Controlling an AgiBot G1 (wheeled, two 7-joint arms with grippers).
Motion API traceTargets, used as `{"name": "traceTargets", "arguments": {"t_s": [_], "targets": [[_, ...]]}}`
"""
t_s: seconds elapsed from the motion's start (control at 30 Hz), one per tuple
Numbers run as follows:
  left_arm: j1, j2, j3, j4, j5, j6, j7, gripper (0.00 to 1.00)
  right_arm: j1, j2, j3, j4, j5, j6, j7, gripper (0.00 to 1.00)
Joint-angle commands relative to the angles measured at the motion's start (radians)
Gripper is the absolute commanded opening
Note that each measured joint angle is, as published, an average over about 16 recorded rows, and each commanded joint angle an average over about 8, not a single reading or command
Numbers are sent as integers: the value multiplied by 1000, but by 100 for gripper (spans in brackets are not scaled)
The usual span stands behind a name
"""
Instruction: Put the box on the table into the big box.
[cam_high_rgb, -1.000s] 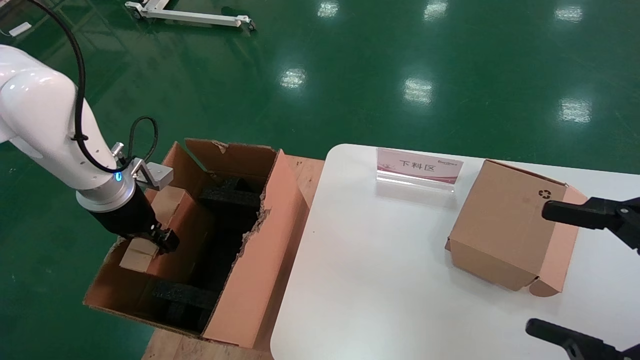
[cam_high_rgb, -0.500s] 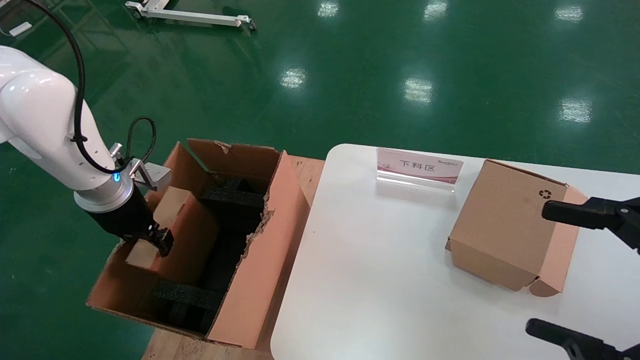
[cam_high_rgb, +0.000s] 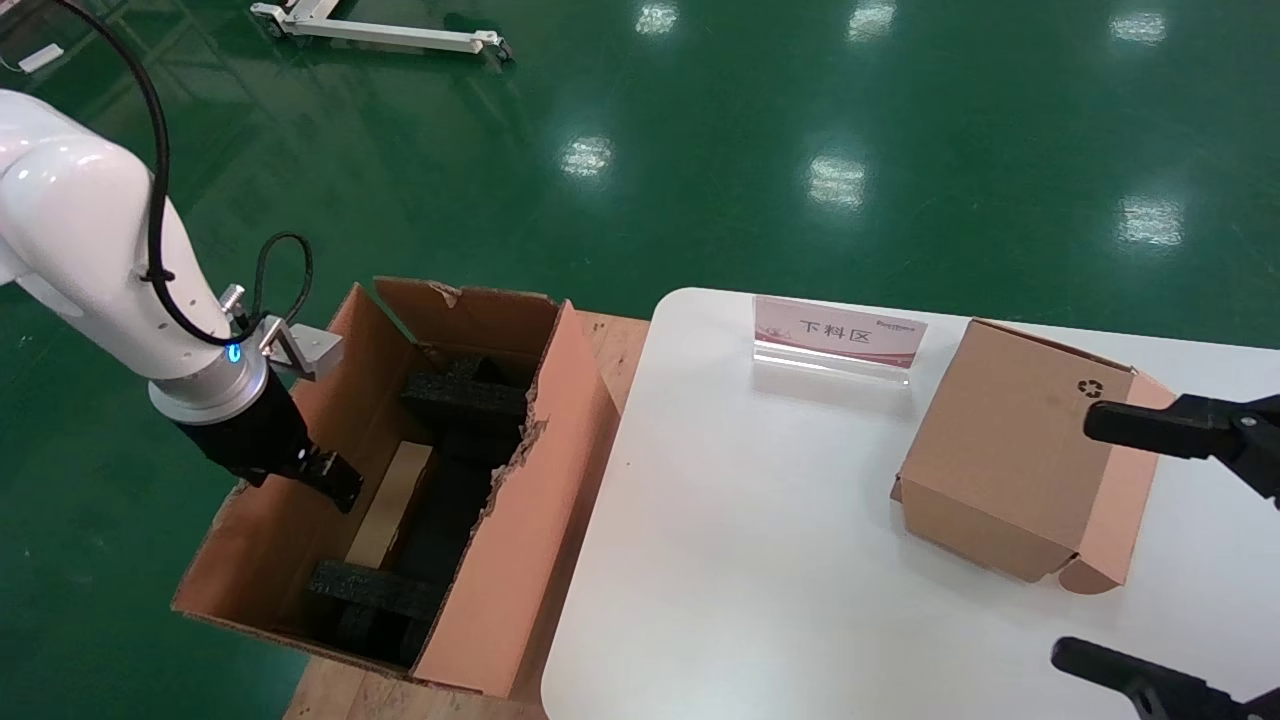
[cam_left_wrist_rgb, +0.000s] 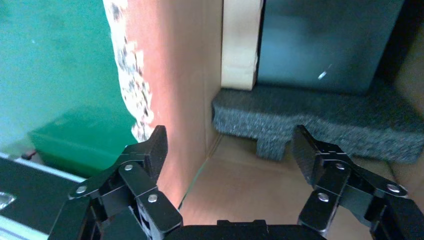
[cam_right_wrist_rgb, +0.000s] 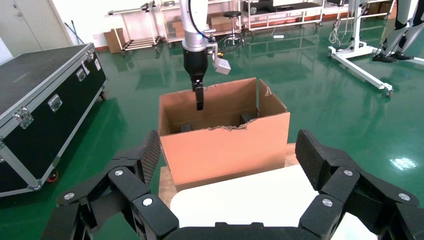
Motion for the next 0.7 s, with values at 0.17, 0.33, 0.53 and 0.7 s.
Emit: {"name": "traceTargets", "arguments": {"t_s": [0.17, 0.33, 0.53, 0.7], "targets": [[-32, -12, -39, 4, 4, -15, 13, 100, 0, 0, 0, 0, 0, 0, 0, 100], [-82, -52, -111, 4, 8, -51, 39, 100, 0, 0, 0, 0, 0, 0, 0, 100], [-135, -131, -220, -7, -6, -104, 95, 100, 0, 0, 0, 0, 0, 0, 0, 100], [-160, -188, -299, -18, -37, -137, 149, 100, 0, 0, 0, 0, 0, 0, 0, 100]]}}
